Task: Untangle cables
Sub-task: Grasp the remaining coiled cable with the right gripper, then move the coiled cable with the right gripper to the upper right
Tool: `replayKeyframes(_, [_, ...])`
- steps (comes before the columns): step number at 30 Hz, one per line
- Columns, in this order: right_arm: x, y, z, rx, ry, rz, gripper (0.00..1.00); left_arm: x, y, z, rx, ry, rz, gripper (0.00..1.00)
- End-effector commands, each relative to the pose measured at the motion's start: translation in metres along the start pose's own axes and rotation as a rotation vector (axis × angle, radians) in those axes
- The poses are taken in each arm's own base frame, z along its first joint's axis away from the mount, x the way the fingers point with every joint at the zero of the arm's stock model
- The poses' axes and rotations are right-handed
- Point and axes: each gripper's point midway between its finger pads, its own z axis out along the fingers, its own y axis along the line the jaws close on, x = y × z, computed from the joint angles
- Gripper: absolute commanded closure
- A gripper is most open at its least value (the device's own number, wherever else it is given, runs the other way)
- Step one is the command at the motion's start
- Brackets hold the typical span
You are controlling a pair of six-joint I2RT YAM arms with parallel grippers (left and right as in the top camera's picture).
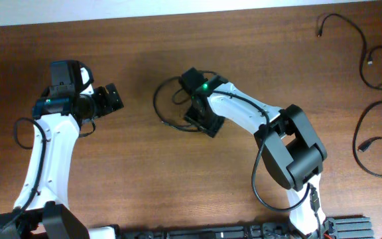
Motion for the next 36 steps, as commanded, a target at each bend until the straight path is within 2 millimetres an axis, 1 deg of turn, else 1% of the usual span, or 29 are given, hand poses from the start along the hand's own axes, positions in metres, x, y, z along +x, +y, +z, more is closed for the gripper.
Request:
replayKeyframes(1, [0.002,-0.014,0.011,0.049,-0.019,-0.005,0.75,-0.006,0.000,-0.008,0.003,-0.030,-0.010,0.01])
replayKeyframes(2, [-0.006,-0.017,0.010,0.067,-0.062,-0.039,0.87,-0.006,0.000,-0.008,0.003,-0.030,-0.010,0.01])
replayKeyframes(3, [-0.014,-0.020,0.009,0.088,-0.105,-0.101,0.96,-0.006,0.000,-0.008,0.002,-0.030,-0.010,0.01])
replayKeyframes(5, [-0.024,-0.023,0.008,0.115,-0.130,-0.291,0.96,-0.006,0.000,-0.008,0.003,-0.030,-0.010,0.01])
replayKeyframes(6, [-0.031,-0.024,0.005,0.122,-0.126,-0.420,0.96,-0.006,0.000,-0.008,0.003,-0.030,-0.010,0.01])
replayKeyframes(7, [-0.040,-0.025,-0.003,0.127,-0.127,-0.509,0.96,-0.006,0.000,-0.008,0.003,-0.030,-0.010,0.01])
replayKeyframes(8, [-0.052,-0.025,-0.017,0.131,-0.138,-0.544,0.96,-0.006,0.000,-0.008,0.002,-0.030,-0.010,0.01])
replayKeyframes(10, [-0.082,-0.017,-0.061,0.090,-0.202,-0.560,0.96,-0.006,0.000,-0.008,0.003,-0.030,-0.010,0.01])
replayKeyframes(12, [-0.111,-0.004,-0.123,0.027,-0.302,-0.693,0.96,-0.006,0.000,-0.008,0.002,-0.030,-0.010,0.01])
replayKeyframes(14, [-0.132,0.001,-0.165,-0.007,-0.395,-0.735,0.96,-0.006,0.000,-0.008,0.002,-0.030,-0.010,0.01])
replayKeyframes(15, [-0.163,-0.007,-0.202,-0.001,-0.507,-0.669,0.96,-0.006,0.000,-0.008,0.003,-0.030,-0.010,0.01])
replayKeyframes(16, [-0.188,-0.019,-0.223,0.023,-0.579,-0.608,0.96,-0.006,0.000,-0.008,0.002,-0.030,-0.010,0.01])
replayKeyframes(17, [-0.216,-0.033,-0.238,0.032,-0.642,-0.540,0.96,-0.006,0.000,-0.008,0.003,-0.030,-0.010,0.01])
replayKeyframes(18, [-0.237,-0.044,-0.245,0.024,-0.679,-0.488,0.96,-0.006,0.000,-0.008,0.003,-0.030,-0.010,0.01])
replayKeyframes(20, [-0.282,-0.075,-0.254,0.027,-0.736,-0.378,0.96,-0.006,0.000,-0.008,0.002,-0.030,-0.010,0.01])
replayKeyframes(21, [-0.307,-0.096,-0.255,0.034,-0.758,-0.318,0.96,-0.006,0.000,-0.008,0.002,-0.030,-0.010,0.01])
replayKeyframes(22, [-0.331,-0.112,-0.248,0.011,-0.764,-0.272,0.96,-0.006,0.000,-0.008,0.003,-0.030,-0.010,0.01])
replayKeyframes(23, [-0.351,-0.126,-0.233,-0.002,-0.747,-0.238,0.96,-0.006,0.000,-0.008,0.002,-0.030,-0.010,0.01])
replayKeyframes(24, [-0.358,-0.135,-0.215,-0.003,-0.708,-0.224,0.96,-0.006,0.000,-0.008,0.003,-0.030,-0.010,0.01])
replayKeyframes(26, [-0.363,-0.143,-0.178,-0.013,-0.617,-0.217,0.96,-0.006,0.000,-0.008,0.002,-0.030,-0.010,0.01])
replayKeyframes(27, [-0.361,-0.147,-0.144,-0.007,-0.544,-0.219,0.96,-0.006,-0.001,-0.008,0.003,-0.030,-0.010,0.01])
replayKeyframes(29, [-0.358,-0.155,-0.106,0.025,-0.470,-0.218,0.96,-0.006,0.000,-0.008,0.002,-0.030,-0.011,0.01])
replayKeyframes(30, [-0.354,-0.162,-0.080,0.051,-0.409,-0.214,0.96,-0.006,0.000,-0.008,0.002,-0.030,-0.011,0.01])
replayKeyframes(31, [-0.349,-0.168,-0.063,0.074,-0.363,-0.212,0.96,-0.006,0.000,-0.008,0.002,-0.030,-0.011,0.01])
replayKeyframes(32, [-0.346,-0.173,-0.052,0.094,-0.335,-0.209,0.96,-0.006,0.000,-0.008,0.002,-0.030,-0.011,0.01])
replayKeyframes(33, [-0.351,-0.180,-0.053,0.140,-0.358,-0.202,0.96,-0.006,0.000,-0.008,0.002,-0.030,-0.011,0.01])
replayKeyframes(34, [-0.362,-0.190,-0.062,0.211,-0.411,-0.197,0.81,-0.006,0.000,-0.008,0.002,-0.030,-0.011,0.01])
replayKeyframes(35, [-0.368,-0.193,-0.071,0.255,-0.432,-0.254,0.45,-0.006,0.000,-0.008,0.002,-0.030,-0.011,0.01])
replayKeyframes(36, [-0.369,-0.190,-0.083,0.260,-0.439,-0.290,0.01,-0.006,0.000,-0.008,0.002,-0.030,-0.011,0.01])
